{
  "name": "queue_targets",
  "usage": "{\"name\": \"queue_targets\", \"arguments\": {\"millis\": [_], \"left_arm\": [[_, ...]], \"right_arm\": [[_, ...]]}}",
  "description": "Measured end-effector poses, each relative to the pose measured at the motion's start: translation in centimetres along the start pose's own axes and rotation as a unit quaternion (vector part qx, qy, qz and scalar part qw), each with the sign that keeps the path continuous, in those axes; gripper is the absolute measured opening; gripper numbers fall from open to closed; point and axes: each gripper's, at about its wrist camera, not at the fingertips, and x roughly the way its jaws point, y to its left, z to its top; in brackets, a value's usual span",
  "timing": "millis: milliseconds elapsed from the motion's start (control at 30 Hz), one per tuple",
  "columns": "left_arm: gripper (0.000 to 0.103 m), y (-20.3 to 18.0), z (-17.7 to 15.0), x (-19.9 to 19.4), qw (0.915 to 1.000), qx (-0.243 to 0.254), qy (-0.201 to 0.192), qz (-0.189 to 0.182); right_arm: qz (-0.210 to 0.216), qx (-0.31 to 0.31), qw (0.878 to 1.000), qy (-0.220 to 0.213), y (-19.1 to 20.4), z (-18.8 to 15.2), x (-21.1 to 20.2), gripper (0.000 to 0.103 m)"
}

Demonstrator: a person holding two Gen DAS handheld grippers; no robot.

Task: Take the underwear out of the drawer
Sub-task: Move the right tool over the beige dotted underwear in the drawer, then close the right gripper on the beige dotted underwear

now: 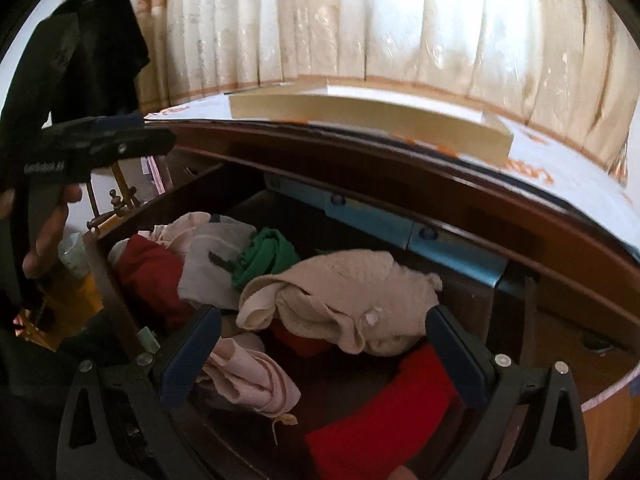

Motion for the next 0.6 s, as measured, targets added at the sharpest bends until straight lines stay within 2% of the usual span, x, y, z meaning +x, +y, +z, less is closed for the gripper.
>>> {"name": "queue_targets", "arguments": {"millis": [300, 600], "left_arm": [[0.103, -0.5, 0.3, 2.7, 0.9988, 0.033, 0.035, 0.008], [0.103, -0.8, 0.8, 4.3, 0.9974, 0.048, 0.052, 0.012]], "right_arm": [[-0.002, 0.047, 0.999, 0.028, -1.6, 0.5, 0.5, 0.103], [-0.051, 0.095, 0.992, 0.059, -4.1, 3.4, 1.6, 0.103]]}}
